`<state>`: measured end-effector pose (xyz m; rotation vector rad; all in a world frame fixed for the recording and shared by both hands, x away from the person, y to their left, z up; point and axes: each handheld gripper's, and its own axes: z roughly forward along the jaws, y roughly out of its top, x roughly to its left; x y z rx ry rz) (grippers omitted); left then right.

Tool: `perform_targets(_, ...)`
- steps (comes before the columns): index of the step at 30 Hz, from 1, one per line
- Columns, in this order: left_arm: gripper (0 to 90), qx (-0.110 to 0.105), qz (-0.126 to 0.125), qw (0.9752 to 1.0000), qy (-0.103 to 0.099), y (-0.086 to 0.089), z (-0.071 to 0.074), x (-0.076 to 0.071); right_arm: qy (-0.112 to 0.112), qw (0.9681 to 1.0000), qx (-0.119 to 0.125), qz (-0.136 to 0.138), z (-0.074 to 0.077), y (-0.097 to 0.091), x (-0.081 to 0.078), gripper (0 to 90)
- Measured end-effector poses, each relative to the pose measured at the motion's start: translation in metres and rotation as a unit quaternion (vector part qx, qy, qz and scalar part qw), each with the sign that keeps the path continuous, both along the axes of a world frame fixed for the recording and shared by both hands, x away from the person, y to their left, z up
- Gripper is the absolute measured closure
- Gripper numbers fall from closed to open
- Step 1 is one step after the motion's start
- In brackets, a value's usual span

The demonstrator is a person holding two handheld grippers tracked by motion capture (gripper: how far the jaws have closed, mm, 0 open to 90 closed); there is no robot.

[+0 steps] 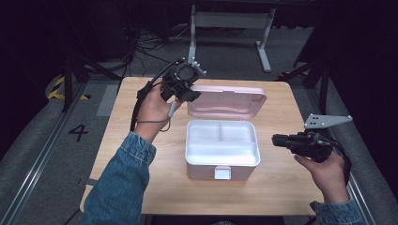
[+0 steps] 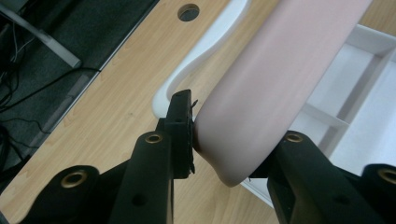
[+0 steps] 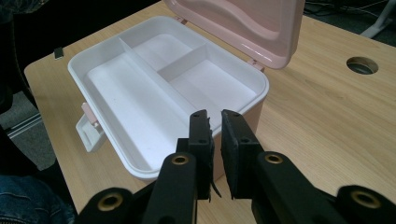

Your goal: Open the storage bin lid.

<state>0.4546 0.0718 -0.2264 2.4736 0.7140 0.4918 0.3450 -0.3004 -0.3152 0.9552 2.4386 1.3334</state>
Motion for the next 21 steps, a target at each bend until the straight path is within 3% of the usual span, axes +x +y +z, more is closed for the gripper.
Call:
perform_targets(6, 71.3, -0.007, 0.010, 0.9999, 0.003, 0.001, -0.002, 0.011, 0.003, 1.0000, -0.003, -0.007, -0.003, -0.003, -0.001, 80.8)
perform_targets(13, 68.9, 0.008, 0.025, 0.9996, 0.008, -0.003, -0.003, 0.023, 0.005, 0.9997, -0.003, -0.023, -0.006, -0.009, -0.005, 77.6)
perform_targets(21, 66.4, 0.004, 0.035, 0.9993, 0.013, -0.005, -0.006, 0.036, 0.008, 0.9991, -0.004, -0.040, -0.012, -0.013, -0.003, 63.0)
